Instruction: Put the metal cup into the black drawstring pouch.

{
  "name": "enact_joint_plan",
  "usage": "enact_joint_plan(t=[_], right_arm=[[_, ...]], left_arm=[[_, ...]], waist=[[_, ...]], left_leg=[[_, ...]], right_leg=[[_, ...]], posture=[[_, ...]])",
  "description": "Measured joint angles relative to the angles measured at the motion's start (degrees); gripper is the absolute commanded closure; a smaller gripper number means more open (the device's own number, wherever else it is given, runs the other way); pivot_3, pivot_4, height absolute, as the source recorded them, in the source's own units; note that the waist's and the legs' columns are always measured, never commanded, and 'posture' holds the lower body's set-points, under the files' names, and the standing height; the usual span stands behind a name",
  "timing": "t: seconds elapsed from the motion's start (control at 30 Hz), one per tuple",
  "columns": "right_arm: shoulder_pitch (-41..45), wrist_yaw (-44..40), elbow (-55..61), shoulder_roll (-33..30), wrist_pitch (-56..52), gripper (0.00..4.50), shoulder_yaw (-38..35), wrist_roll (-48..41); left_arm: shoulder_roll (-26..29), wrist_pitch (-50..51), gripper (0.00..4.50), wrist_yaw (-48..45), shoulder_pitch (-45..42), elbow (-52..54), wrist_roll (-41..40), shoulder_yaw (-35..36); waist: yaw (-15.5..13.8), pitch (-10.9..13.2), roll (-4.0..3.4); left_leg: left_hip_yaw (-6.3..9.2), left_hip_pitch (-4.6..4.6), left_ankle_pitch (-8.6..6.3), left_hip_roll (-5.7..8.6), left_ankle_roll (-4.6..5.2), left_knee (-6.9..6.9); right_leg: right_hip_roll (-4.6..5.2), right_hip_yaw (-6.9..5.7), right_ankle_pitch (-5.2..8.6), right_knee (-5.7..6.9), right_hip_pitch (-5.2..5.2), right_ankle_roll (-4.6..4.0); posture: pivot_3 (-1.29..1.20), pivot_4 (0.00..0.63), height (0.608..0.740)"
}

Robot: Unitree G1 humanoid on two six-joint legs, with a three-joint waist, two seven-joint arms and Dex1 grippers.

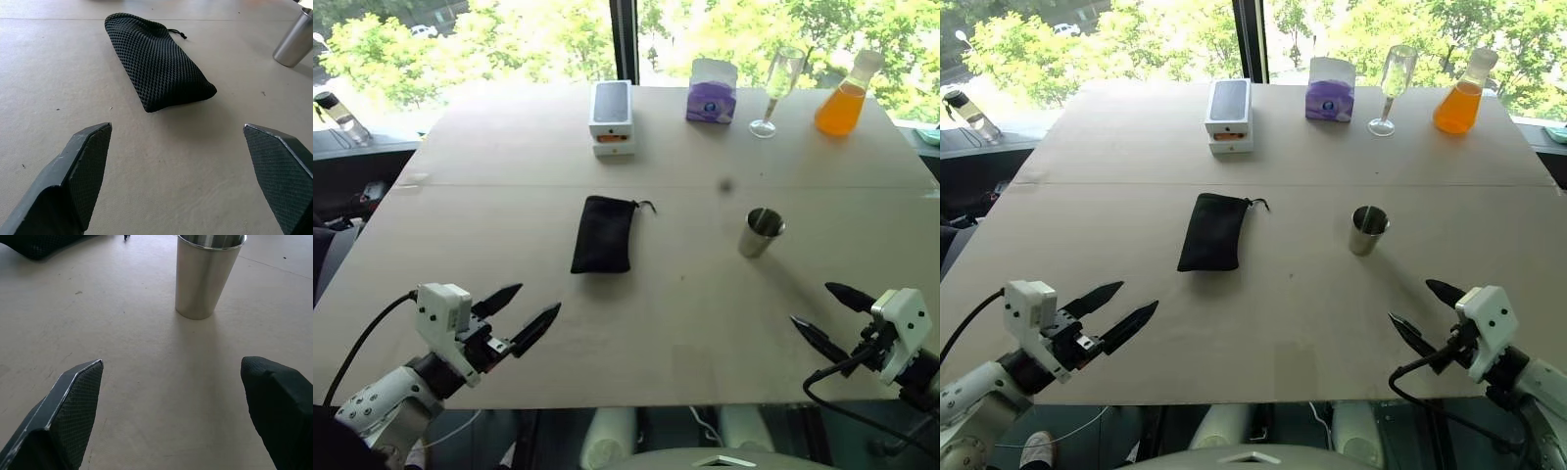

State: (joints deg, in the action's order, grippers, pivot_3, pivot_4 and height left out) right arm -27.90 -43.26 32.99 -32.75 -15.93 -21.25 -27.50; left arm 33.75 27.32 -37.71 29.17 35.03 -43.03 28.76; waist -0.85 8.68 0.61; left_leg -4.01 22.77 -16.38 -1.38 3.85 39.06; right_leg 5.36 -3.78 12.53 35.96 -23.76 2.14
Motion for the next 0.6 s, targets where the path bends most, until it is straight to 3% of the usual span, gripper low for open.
enact_joint_plan(t=[0.4, 0.6], right_arm=[[2.3, 1.3, 0.7, 0.1, -0.1, 0.0, 2.6, 0.3], [1.9, 0.8, 4.7, -0.7, -1.0, 0.0, 3.9, -0.9]], left_arm=[[0.0, 6.3, 0.07, 7.1, -8.0, 0.5, -5.5, -0.1], [0.9, 18.7, 0.07, 22.7, -21.0, -0.4, -13.3, -0.9]], waist=[[0.0, 0.0, -0.01], [-0.1, 0.0, 0.02]], left_leg=[[0.01, 0.03, 0.01, 0.01, 0.0, 0.0], [0.08, 0.01, 0.14, 0.03, -0.2, 0.01]], right_leg=[[-0.2, 0.02, -0.07, 0.0, 0.02, -0.11], [-0.26, 0.03, -0.08, 0.03, 0.1, -0.1]], posture=[[0.0, 0.15, 0.74], [0.0, 0.15, 0.74]])
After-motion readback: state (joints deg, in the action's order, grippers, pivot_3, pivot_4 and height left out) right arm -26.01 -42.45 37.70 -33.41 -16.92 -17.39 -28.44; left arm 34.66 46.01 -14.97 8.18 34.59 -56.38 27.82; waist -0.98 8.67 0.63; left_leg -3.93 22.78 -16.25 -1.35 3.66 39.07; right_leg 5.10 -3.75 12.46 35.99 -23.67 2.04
